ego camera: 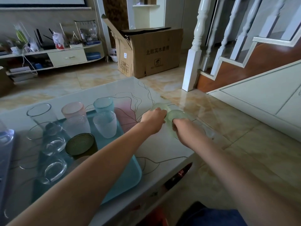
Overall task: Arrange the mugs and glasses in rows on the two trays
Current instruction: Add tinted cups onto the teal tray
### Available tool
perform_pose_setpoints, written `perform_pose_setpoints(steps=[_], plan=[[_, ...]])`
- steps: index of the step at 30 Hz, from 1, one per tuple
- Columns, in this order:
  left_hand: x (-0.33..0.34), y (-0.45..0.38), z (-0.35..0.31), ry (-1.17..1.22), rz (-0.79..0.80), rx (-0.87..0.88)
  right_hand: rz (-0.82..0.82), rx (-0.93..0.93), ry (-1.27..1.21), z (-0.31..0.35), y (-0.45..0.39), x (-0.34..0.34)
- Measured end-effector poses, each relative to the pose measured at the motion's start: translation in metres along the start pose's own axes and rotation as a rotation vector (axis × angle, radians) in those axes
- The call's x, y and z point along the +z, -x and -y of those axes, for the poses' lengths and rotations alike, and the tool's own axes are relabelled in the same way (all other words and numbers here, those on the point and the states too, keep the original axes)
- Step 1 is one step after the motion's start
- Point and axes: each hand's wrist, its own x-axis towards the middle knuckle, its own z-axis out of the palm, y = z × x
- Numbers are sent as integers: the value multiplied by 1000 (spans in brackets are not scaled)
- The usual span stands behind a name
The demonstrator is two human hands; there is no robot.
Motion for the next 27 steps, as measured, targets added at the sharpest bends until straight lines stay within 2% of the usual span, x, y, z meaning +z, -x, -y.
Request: perform_pose_setpoints(steps=[4, 10, 15, 18, 22, 27], plan=[[-2, 14, 6, 133, -90, -166, 22, -37, -22, 5, 0, -2], [-47, 41, 43, 165, -213, -104, 95, -4, -87, 2, -7, -2], [-93, 88, 79, 225, -180, -86, 108, -26, -149, 14, -8, -16], [-103, 114, 91, 148, -174, -86, 66, -75, -171, 24, -3, -24], [-96, 135, 95, -93, -107, -91, 56, -108, -217, 43, 0, -34], [-80, 141, 96, -161, -18, -76, 44, -187, -231, 65, 9, -44]])
